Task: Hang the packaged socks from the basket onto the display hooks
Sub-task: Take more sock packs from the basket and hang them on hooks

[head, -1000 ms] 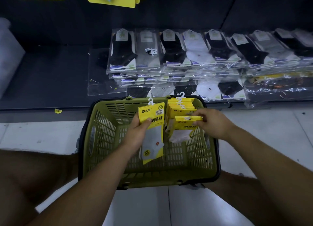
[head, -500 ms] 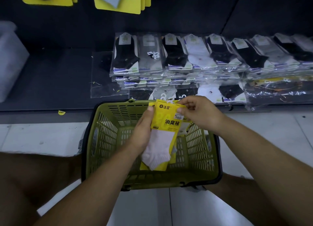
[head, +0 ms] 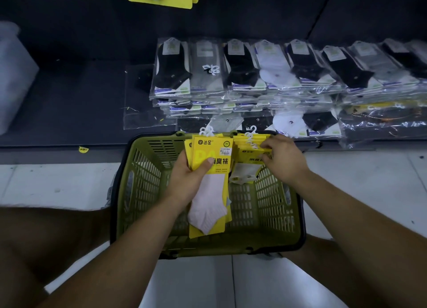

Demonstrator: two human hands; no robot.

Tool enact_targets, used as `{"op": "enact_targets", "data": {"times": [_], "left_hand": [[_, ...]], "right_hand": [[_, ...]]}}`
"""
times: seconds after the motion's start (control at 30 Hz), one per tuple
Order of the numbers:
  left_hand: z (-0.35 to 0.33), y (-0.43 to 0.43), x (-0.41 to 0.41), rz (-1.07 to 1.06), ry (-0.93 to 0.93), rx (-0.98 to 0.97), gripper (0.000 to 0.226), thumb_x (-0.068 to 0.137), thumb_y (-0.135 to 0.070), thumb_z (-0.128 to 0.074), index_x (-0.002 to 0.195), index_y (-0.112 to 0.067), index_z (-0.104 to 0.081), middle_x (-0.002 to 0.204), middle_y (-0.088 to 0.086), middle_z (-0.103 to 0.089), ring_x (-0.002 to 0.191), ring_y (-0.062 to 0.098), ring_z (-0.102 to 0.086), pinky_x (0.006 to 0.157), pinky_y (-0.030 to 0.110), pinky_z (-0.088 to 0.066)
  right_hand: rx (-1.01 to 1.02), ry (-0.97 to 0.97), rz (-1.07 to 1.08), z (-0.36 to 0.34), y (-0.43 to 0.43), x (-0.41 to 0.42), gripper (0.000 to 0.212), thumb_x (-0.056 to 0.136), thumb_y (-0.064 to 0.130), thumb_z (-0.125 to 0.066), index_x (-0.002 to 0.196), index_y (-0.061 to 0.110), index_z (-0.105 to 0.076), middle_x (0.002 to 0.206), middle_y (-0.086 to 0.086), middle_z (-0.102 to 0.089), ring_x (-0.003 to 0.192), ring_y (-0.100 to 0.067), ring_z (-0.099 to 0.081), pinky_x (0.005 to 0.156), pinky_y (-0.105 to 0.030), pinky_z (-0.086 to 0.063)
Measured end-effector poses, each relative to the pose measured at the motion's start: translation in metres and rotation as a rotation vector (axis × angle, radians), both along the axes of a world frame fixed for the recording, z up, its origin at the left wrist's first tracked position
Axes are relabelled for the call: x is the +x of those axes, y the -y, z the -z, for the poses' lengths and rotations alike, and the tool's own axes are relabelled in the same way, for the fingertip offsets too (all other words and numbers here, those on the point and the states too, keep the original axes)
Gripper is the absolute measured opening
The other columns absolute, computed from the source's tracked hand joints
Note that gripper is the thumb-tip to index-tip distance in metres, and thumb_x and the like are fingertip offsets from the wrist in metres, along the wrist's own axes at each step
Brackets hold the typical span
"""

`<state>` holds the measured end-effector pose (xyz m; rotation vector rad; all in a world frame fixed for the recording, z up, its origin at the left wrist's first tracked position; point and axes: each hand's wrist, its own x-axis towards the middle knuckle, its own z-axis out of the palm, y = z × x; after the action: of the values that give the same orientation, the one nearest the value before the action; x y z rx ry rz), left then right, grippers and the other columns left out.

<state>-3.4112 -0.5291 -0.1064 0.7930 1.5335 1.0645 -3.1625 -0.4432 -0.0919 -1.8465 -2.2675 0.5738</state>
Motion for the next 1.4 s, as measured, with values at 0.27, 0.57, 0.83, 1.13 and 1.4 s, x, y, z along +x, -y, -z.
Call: {"op": "enact_targets", "data": {"times": [0.27, 0.57, 0.83, 1.13, 1.4], "left_hand": [[0.008, 0.0, 0.003, 0.026, -0.025, -0.009, 0.028, 0.099, -0.019, -0.075, 0.122, -0.031, -0.064, 0.106, -0.021, -0.075, 0.084, -0.017, -0.07, 0.067, 0.003, -0.049], [0.007, 0.001, 0.006, 0.024, -0.016, -0.011, 0.031, 0.098, -0.02, -0.075, 0.125, -0.029, -0.064, 0.112, -0.016, -0.076, 0.101, -0.001, -0.071, 0.077, 0.016, -0.05], [0.009, -0.002, 0.001, -0.008, -0.039, 0.008, 0.037, 0.099, -0.021, -0.075, 0.134, -0.022, -0.063, 0.112, -0.018, -0.075, 0.098, -0.007, -0.069, 0.076, 0.009, -0.052], [0.0, -0.011, -0.015, -0.05, -0.141, 0.077, 0.027, 0.096, -0.02, -0.079, 0.112, -0.035, -0.064, 0.099, -0.025, -0.075, 0.089, -0.016, -0.069, 0.082, 0.016, -0.054], [-0.027, -0.017, 0.005, 0.033, 0.294, -0.024, 0.018, 0.111, -0.024, -0.052, 0.114, -0.012, -0.066, 0.086, 0.0, -0.076, 0.077, 0.015, -0.072, 0.073, 0.031, -0.058]], "right_hand": [[0.029, 0.097, -0.004, 0.004, -0.002, 0.001, 0.032, 0.093, 0.026, -0.067, 0.123, 0.016, -0.065, 0.122, -0.007, -0.054, 0.119, -0.028, -0.048, 0.083, -0.038, -0.051], [0.049, 0.094, -0.051, 0.011, 0.0, 0.003, 0.03, 0.091, 0.022, -0.07, 0.119, 0.011, -0.068, 0.115, -0.009, -0.055, 0.113, -0.028, -0.053, 0.085, -0.032, -0.046], [-0.096, -0.03, -0.097, -0.005, -0.008, 0.015, 0.016, 0.086, 0.026, -0.076, 0.098, 0.019, -0.068, 0.094, 0.004, -0.055, 0.097, -0.018, -0.053, 0.078, -0.027, -0.046], [-0.574, -0.453, -0.14, -0.101, -0.033, 0.007, 0.014, 0.086, 0.016, -0.076, 0.099, 0.018, -0.07, 0.094, -0.003, -0.078, 0.076, -0.003, -0.069, 0.059, -0.011, -0.046], [-0.484, -0.538, -0.076, -0.087, -0.011, -0.046, 0.003, 0.092, 0.016, -0.07, 0.095, 0.015, -0.069, 0.092, -0.004, -0.077, 0.085, -0.019, -0.073, 0.081, -0.036, -0.054]]}}
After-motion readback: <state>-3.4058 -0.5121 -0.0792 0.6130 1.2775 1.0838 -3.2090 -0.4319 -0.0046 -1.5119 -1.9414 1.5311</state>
